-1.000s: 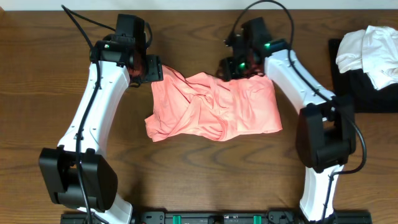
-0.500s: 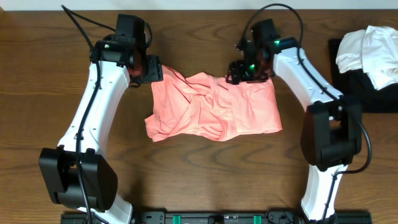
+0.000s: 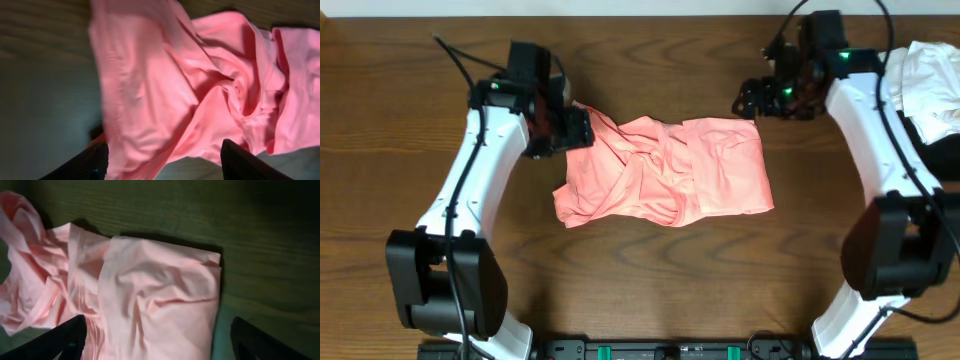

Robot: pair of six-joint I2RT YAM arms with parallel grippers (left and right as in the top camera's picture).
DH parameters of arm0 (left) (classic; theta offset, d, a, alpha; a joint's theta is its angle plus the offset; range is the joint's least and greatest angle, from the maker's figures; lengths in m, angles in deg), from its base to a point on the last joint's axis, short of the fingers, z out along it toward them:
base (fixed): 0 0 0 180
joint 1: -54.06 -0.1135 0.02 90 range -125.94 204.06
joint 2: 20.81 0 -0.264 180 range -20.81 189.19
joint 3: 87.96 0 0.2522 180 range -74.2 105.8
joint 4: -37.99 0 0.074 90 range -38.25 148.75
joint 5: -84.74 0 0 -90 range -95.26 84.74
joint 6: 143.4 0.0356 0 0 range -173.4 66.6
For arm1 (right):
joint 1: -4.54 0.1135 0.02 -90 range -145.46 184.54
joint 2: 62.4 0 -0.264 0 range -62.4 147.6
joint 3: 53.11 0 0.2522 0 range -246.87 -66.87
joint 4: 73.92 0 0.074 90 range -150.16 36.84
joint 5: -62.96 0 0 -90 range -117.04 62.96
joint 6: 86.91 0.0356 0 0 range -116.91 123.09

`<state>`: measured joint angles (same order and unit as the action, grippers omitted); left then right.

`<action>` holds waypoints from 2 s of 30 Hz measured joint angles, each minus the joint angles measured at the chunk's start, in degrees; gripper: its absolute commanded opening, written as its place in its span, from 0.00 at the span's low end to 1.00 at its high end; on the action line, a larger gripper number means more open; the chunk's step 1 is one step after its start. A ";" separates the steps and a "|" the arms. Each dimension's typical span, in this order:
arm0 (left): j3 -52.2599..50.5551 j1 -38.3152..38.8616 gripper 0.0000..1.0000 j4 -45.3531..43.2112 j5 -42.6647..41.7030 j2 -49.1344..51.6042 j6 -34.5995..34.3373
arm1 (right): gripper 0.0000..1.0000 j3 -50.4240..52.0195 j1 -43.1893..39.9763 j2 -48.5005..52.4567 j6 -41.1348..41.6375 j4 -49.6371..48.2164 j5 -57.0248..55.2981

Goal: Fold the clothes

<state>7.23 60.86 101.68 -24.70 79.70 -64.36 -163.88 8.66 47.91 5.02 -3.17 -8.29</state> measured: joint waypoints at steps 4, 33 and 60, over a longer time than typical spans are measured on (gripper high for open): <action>-7.65 -2.54 0.72 -7.72 -6.88 0.02 -0.04 | 0.91 -0.11 0.00 -0.66 -2.51 1.88 -0.07; -22.32 -13.16 0.72 -16.35 -18.12 2.58 7.23 | 0.91 -0.11 0.00 -0.63 -5.01 5.03 -0.28; -21.73 -12.57 0.20 -24.68 -32.28 13.03 9.22 | 0.92 -0.11 0.00 -0.63 -5.16 5.77 -0.33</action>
<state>-14.50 48.30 77.01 -56.98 92.72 -55.14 -163.99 8.66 47.27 -0.13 2.60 -8.62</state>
